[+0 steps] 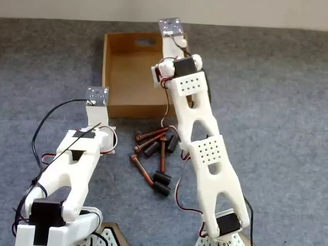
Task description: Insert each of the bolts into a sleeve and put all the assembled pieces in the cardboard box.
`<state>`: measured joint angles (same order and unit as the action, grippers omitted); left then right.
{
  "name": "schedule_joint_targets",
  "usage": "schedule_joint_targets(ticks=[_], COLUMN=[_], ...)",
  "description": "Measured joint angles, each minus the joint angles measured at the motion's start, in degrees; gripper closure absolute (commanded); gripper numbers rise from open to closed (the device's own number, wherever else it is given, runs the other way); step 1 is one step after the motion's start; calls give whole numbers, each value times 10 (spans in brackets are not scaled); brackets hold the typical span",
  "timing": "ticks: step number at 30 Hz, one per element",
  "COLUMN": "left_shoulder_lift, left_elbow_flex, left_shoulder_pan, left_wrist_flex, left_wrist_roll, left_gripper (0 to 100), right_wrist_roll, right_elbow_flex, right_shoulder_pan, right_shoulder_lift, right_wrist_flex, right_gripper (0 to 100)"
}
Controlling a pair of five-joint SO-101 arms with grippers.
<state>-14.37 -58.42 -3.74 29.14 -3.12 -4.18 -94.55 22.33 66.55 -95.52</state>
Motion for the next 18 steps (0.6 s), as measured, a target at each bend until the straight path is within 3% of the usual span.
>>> schedule_joint_targets(ticks=[12,18], left_shoulder_lift=[0,0], left_elbow_flex=[0,0], left_shoulder_pan=[0,0], left_wrist_flex=[0,0], left_wrist_roll=[0,0], left_gripper=[992,992], right_wrist_roll=[0,0], right_elbow_flex=[0,53], right_shoulder_pan=[-43,-46], right_shoulder_lift=[-98,-223], right_wrist_flex=[-48,-48], right_gripper=[993,993])
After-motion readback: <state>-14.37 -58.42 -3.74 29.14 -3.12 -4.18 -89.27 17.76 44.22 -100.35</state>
